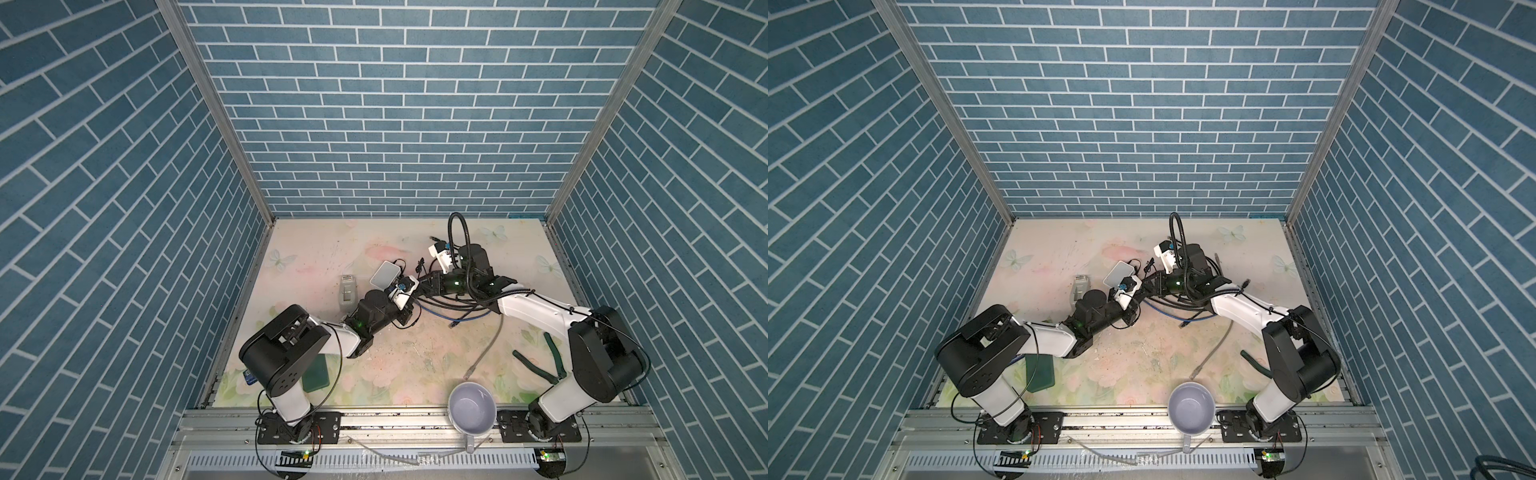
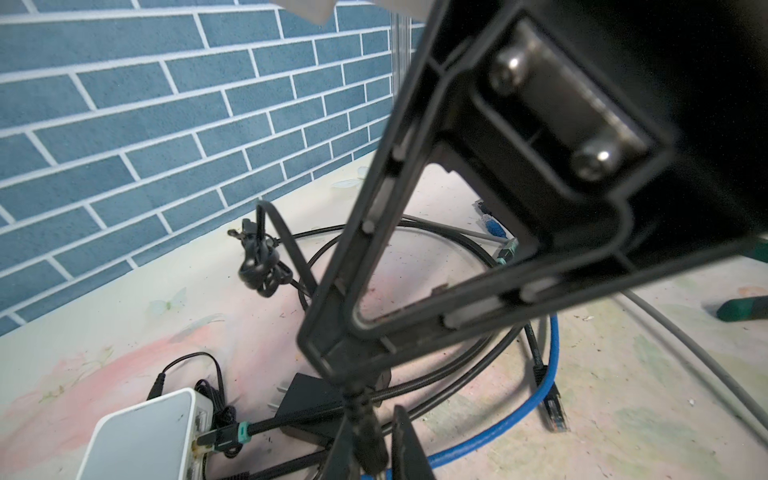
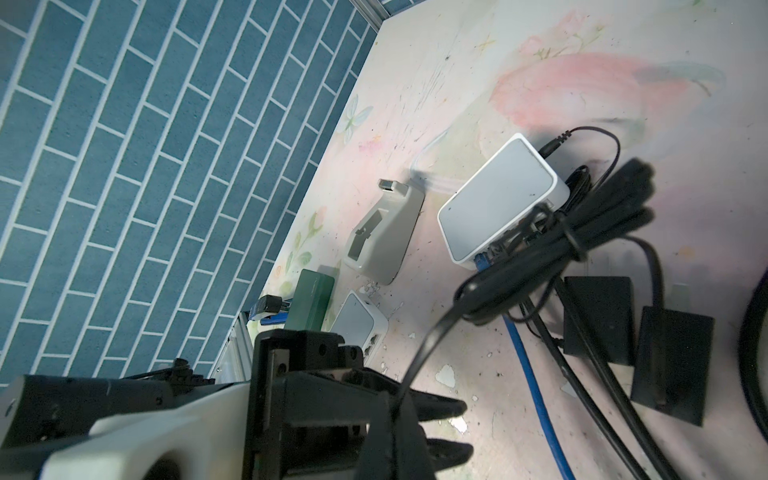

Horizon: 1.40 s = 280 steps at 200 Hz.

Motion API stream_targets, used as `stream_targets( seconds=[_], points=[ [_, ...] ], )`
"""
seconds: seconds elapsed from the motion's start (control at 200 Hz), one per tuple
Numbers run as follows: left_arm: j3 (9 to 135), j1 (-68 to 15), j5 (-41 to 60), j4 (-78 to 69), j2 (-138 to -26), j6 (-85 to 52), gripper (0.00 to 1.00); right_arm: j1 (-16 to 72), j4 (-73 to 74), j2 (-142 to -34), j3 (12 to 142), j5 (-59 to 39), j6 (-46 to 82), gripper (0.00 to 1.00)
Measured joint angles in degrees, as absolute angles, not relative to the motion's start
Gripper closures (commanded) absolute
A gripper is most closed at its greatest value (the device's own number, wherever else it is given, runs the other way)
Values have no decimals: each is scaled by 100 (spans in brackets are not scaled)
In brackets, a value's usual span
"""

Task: Insert the plug into the switch port

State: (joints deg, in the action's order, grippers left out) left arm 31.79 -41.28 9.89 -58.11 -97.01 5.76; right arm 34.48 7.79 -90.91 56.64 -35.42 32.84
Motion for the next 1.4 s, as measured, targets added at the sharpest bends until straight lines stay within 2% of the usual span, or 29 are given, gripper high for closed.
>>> stream_targets(
  seconds=[0.125,0.27,0.515,0.72,0.955,1.135,1.225,1.305,1.4],
  points=[
    [3179,-4123,993,-5822,-9714,587,95,3448,779,-9091,5664,-3540,3284,100],
    [3179,-4123,1013,-5822,-9714,580,95,3444,779,-9091,5664,-3535,3282,100],
    [3179,-4125,1052,-5819,-9714,582,95,3446,692,-9091,5664,-3494,3214,82],
    [3179,-4125,1063,-5819,-9714,580,95,3520,460,-9091,5664,-3411,3057,80],
    [3179,-4125,1083,-5822,-9714,580,96,3575,338,-9091,5664,-3277,2939,91],
    [3179,-4123,1096,-5819,-9714,580,96,3575,320,-9091,5664,-3227,2886,94],
    [3179,-4123,1096,-5819,-9714,580,95,3575,311,-9094,5673,-3223,2867,100],
    [3179,-4121,1094,-5819,-9714,578,87,3575,301,-9102,5686,-3223,2867,100],
    [3164,-4123,1094,-5835,-9714,534,66,3575,303,-9115,5695,-3216,2864,100]
  ],
)
